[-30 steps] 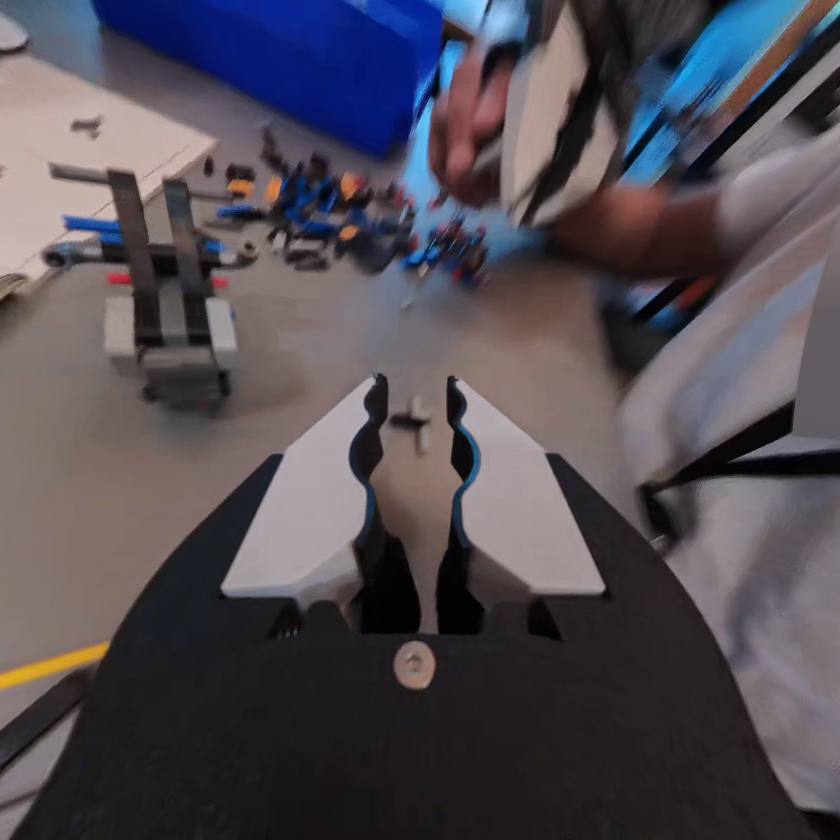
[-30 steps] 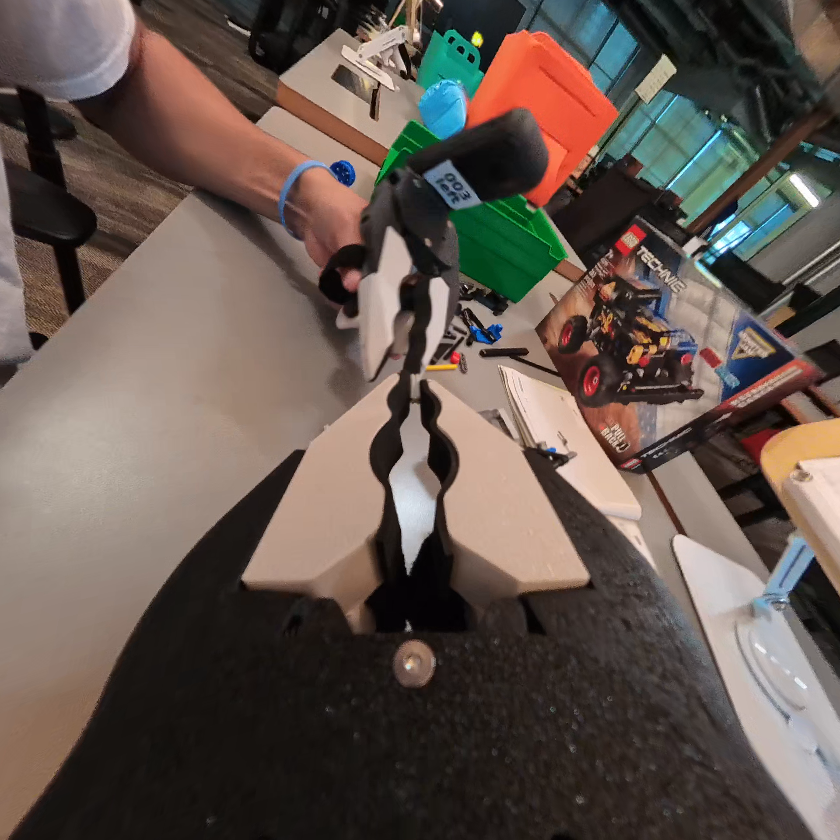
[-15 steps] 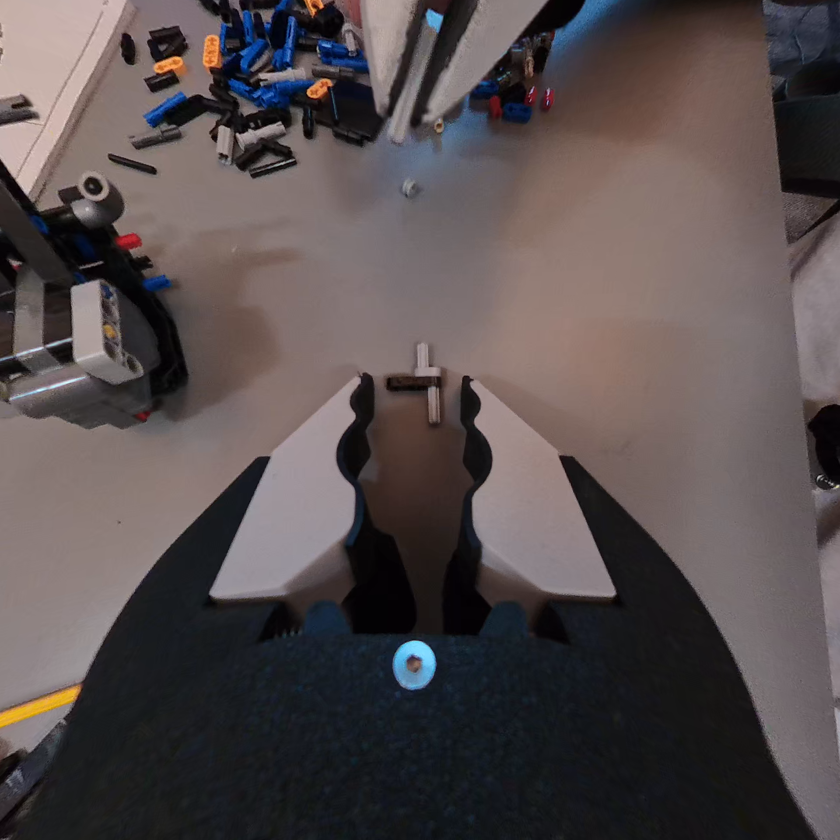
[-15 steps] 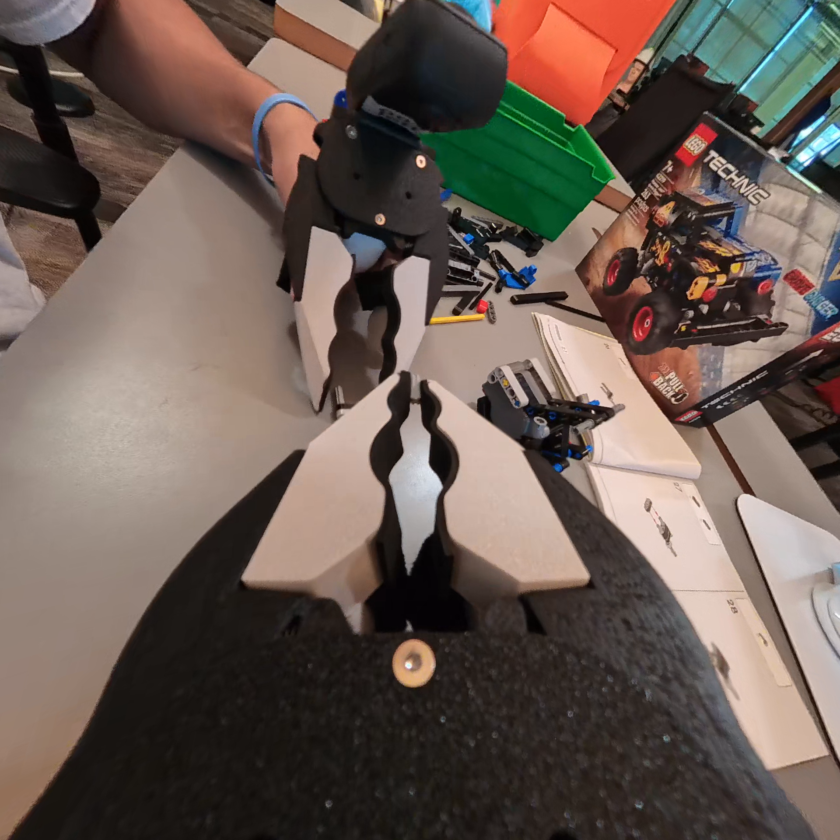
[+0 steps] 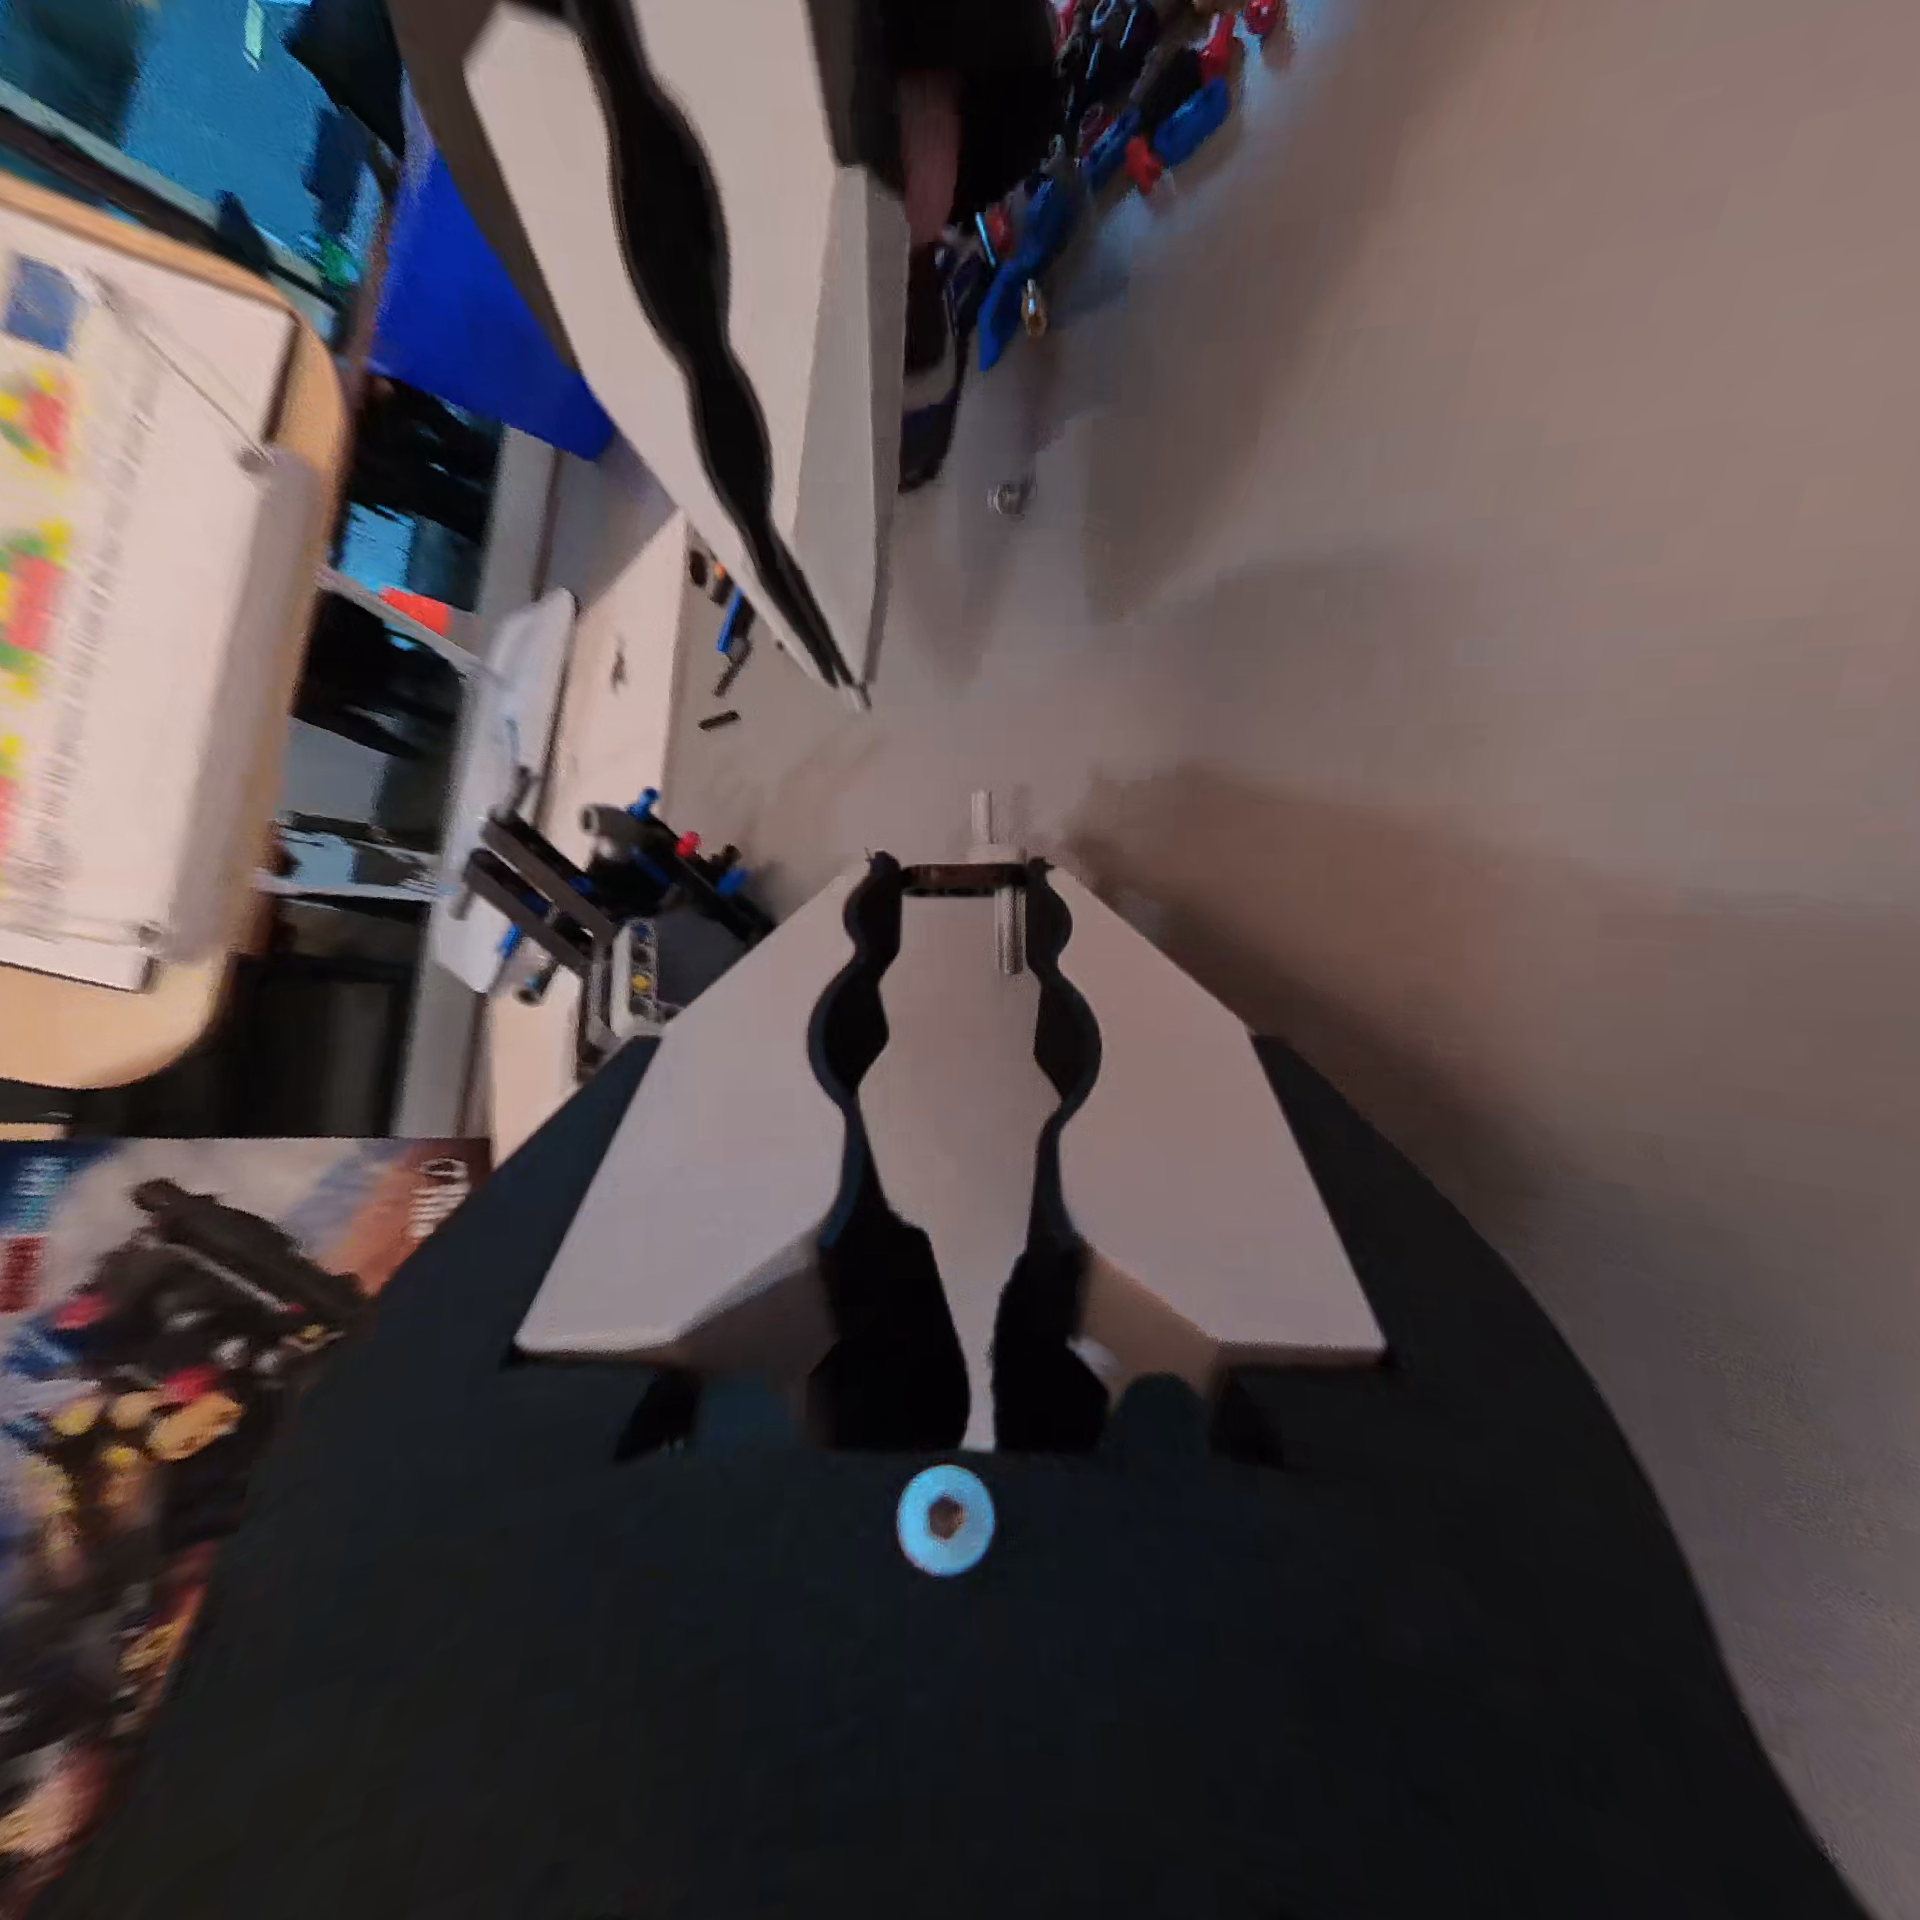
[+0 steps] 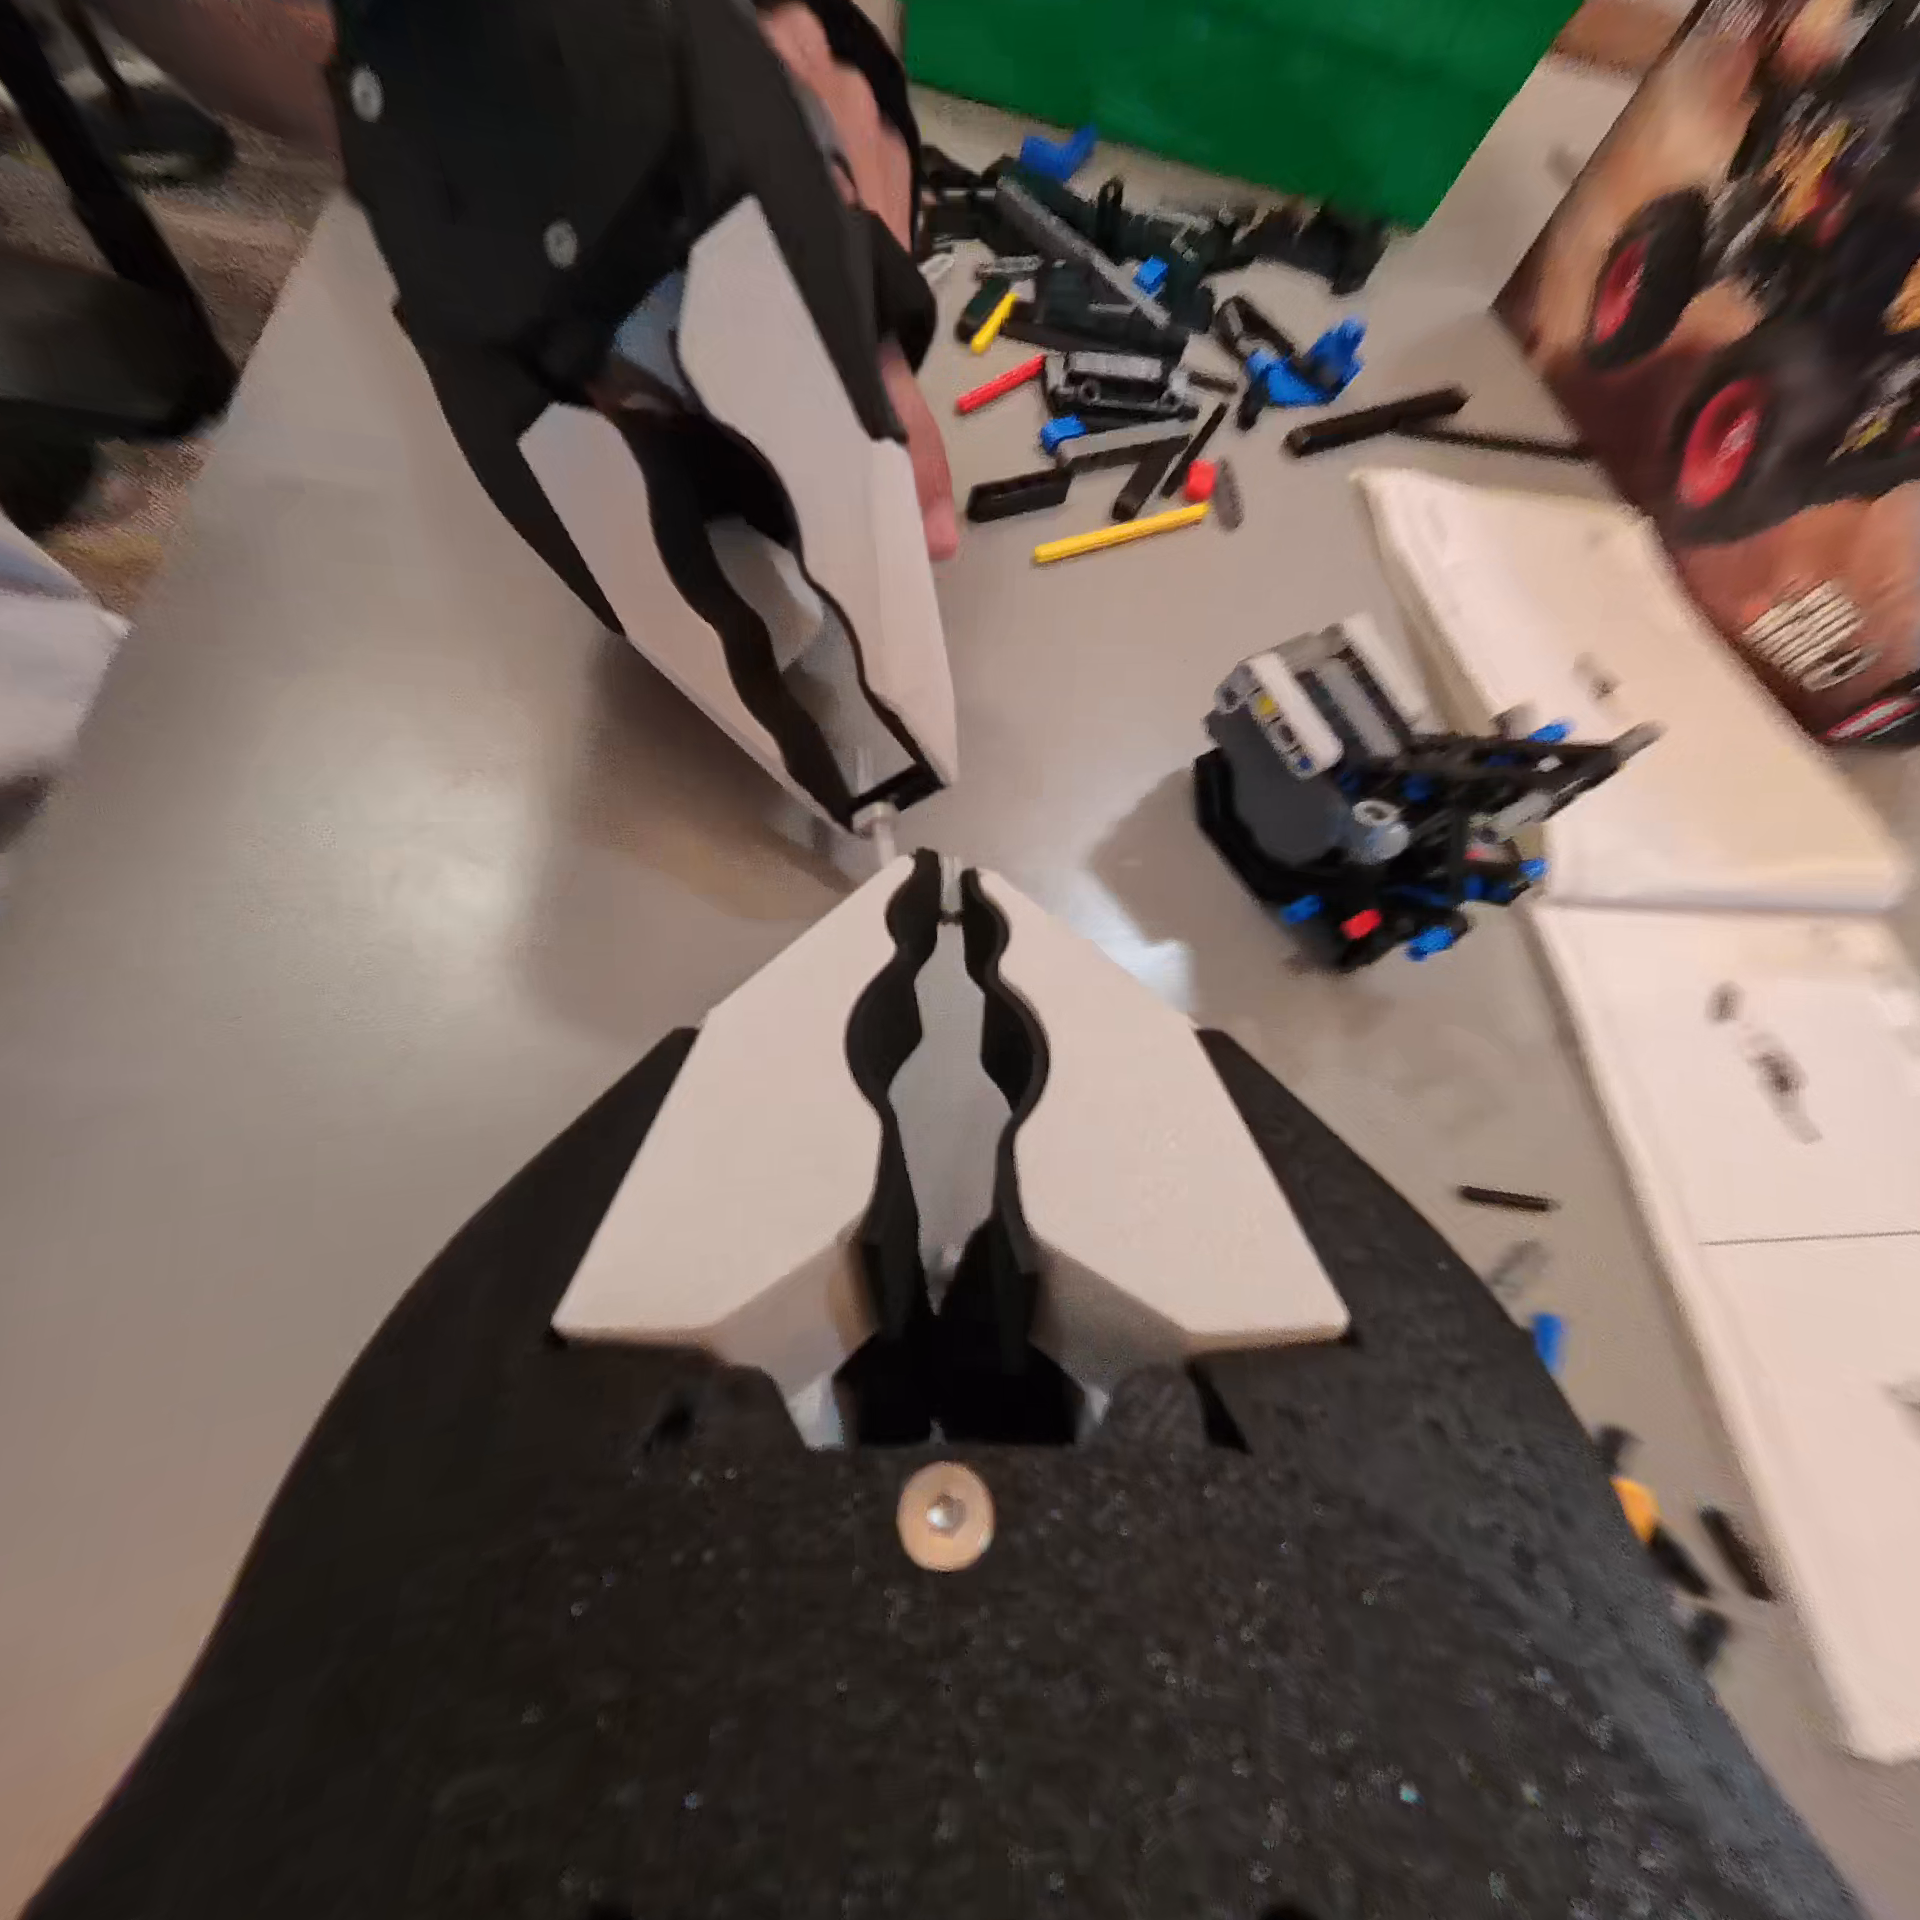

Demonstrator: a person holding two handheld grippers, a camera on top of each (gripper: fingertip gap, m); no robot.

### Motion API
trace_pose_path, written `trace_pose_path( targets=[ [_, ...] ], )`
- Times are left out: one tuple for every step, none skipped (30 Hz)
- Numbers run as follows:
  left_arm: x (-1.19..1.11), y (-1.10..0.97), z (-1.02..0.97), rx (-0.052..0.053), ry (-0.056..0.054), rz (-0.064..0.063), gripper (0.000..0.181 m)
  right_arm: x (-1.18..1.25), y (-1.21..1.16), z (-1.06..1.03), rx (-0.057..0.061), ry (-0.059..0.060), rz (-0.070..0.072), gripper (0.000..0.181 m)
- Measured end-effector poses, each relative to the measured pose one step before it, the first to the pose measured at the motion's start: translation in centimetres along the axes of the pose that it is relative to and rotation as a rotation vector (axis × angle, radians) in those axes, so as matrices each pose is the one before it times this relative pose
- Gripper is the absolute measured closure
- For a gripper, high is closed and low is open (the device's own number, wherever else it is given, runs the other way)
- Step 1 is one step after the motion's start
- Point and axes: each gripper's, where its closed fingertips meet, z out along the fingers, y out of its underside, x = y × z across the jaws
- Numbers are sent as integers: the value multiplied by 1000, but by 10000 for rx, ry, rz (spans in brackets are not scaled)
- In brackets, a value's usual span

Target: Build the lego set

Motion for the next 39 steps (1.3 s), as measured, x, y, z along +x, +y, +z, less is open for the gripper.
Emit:
trace_pose_path(
  targets=[
    [-76, -173, 6, 1, -263, 289, 159, -442, -104, 237, 95, -392, 517, 178],
    [-10, -40, 87, -51, -123, 112, 159, -482, -313, 153, 216, -371, 386, 178],
    [83, -11, 105, -41, 11, -20, 159, -502, -281, 122, 182, -336, 225, 178],
    [-24, -69, 53, 28, 0, -104, 159, -260, -88, 143, 38, -153, 104, 178],
    [43, -144, -11, 83, 68, -131, 159, 264, 97, 179, -76, 209, -8, 178],
    [45, -296, -83, 200, 64, -154, 159, 250, 251, 195, -162, 188, -26, 178],
    [11, -416, -157, 265, 40, -182, 159, -56, 29, 137, -7, -23, 14, 178],
    [-60, -437, -147, 255, -3, -191, 159, -146, -221, 26, 183, -88, 22, 178],
    [-152, -440, -150, 252, -67, -168, 159, -38, -199, -14, 151, -54, 72, 178],
    [-180, -274, -106, 149, -47, -203, 159, -1, -247, -121, 187, -76, 126, 178],
    [-233, -232, -96, 156, -58, -210, 159, 43, -258, -191, 203, -97, 191, 178],
    [-267, -275, -120, 200, -97, -165, 159, 166, -278, -192, 206, -44, 272, 178],
    [-205, -242, -96, 144, -87, -102, 160, 2, -408, -194, 285, -141, 287, 178],
    [-254, -233, -85, 125, -177, 7, 160, -160, -393, -133, 258, -211, 277, 178],
    [-283, -150, -37, 47, -234, 85, 160, -14, -313, -90, 213, -87, 223, 178],
    [-220, -83, 9, -6, -200, 94, 160, 33, -194, -57, 141, -51, 178, 178],
    [-160, -16, 12, -26, -145, 51, 160, 76, -66, -40, 49, -19, 152, 178],
    [-207, -55, -8, -6, -143, -4, 160, 232, -53, -40, 29, 130, 31, 178],
    [-150, -117, -42, 36, -86, -31, 160, 45, -200, -44, 138, 48, -18, 178],
    [-135, -113, -60, 39, -57, -37, 160, -19, -171, -19, 115, -21, 81, 178],
    [-144, -87, -56, 46, -53, -24, 160, -3, -170, -30, 115, -40, 108, 178],
    [-49, -33, -33, 11, 27, -57, 160, -6, -24, 13, 27, -51, 120, 178],
    [-59, 0, -19, -11, 20, -97, 160, 44, -47, 14, 49, -14, 102, 178],
    [-110, -4, -16, -3, -30, -71, 160, 49, -113, 9, 100, 20, 62, 178],
    [-45, 31, -6, -25, -4, -28, 160, 31, 1, 46, 7, 6, 88, 178],
    [2, 24, -6, 1, 13, -32, 160, -5, 15, 16, -2, -49, 124, 178],
    [-20, -71, -45, 67, 2, -76, 160, -83, -104, -23, 81, -122, 191, 178],
    [-42, -107, -68, 78, 17, -118, 160, -99, -109, -5, 84, -154, 256, 178],
    [-9, -110, -54, 79, 62, -174, 160, -110, -83, -19, 57, -158, 219, 178],
    [21, -26, -12, 34, 110, -205, 160, -5, 21, 22, -8, -61, 132, 178],
    [-1, -47, -24, 64, 122, -222, 160, -46, -28, 20, 59, -109, 174, 178],
    [8, -90, -53, 113, 143, -289, 160, -109, -75, 0, 82, -206, 294, 178],
    [0, -102, -30, 106, 150, -324, 160, -207, -125, 16, 135, -248, 276, 178],
    [-41, -48, 18, 56, 112, -346, 160, 73, -86, 34, 68, -5, 221, 178],
    [-73, 151, 92, -66, 83, -240, 160, 408, -72, -2, -11, 398, -171, 178],
    [-149, 242, 113, -101, 50, -127, 160, 429, 92, 18, -225, 580, -436, 178],
    [-145, 60, 19, 13, 19, -97, 160, 153, -27, 20, -150, 394, -440, 178],
    [-53, 26, 15, -3, 18, -76, 160, 27, 46, 3, -174, 222, -256, 178],
    [9, 142, 77, -103, -15, 9, 160, 91, 155, -13, -201, 195, -247, 178]
  ],
)
